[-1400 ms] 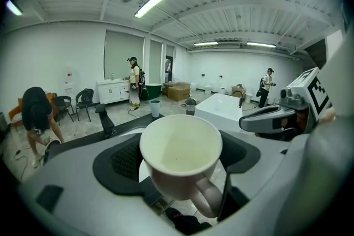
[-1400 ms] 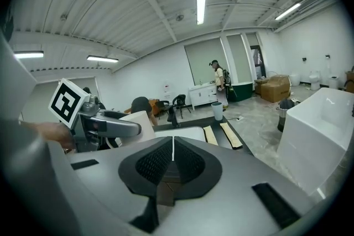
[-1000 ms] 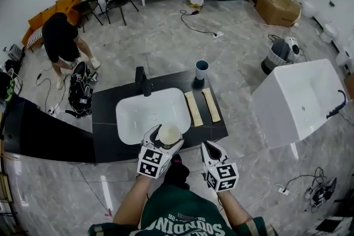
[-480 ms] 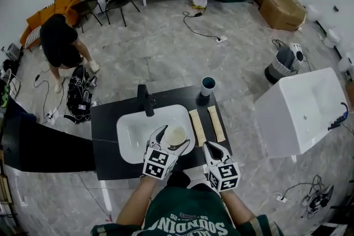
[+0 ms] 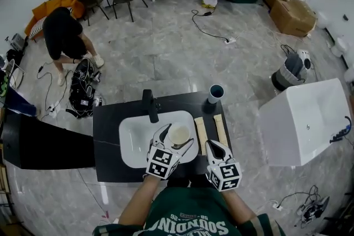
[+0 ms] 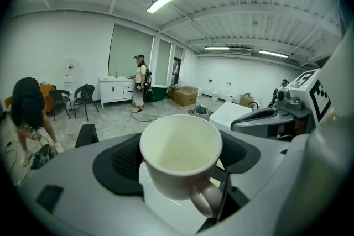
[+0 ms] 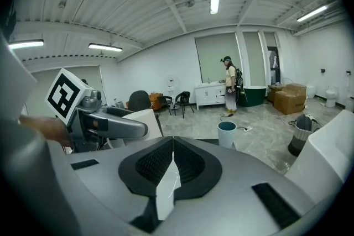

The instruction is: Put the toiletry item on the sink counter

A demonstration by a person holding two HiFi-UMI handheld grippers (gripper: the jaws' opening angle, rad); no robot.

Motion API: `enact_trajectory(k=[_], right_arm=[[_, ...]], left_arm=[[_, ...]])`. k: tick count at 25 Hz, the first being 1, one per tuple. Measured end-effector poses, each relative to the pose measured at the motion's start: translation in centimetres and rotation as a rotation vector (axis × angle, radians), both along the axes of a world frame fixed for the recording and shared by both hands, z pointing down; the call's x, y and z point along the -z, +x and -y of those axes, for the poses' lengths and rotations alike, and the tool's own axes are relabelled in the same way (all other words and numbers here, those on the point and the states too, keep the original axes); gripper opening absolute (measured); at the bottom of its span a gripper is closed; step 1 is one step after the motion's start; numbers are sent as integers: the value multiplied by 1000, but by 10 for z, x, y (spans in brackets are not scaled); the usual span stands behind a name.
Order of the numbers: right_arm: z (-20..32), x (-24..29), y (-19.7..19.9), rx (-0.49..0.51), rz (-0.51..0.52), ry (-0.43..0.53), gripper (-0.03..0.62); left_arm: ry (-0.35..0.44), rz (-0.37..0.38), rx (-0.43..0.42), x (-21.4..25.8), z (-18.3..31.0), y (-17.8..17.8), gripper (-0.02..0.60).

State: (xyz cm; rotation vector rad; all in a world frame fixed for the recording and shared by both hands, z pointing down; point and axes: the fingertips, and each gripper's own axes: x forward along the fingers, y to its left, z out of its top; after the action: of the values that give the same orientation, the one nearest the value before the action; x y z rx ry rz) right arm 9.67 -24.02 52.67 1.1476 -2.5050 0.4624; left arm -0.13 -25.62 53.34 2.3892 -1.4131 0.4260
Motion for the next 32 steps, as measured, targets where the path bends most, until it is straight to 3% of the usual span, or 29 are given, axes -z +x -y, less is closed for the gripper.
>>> enact_trajectory(k=[11,32], right_arm=[[67,1,-12,112,13,31,43],[124,-43,-11,205,4,-70,43]], left_arm=[[-18,13,116,-2,56,-5,422],[-109,17,236,-54,131,-3,422]])
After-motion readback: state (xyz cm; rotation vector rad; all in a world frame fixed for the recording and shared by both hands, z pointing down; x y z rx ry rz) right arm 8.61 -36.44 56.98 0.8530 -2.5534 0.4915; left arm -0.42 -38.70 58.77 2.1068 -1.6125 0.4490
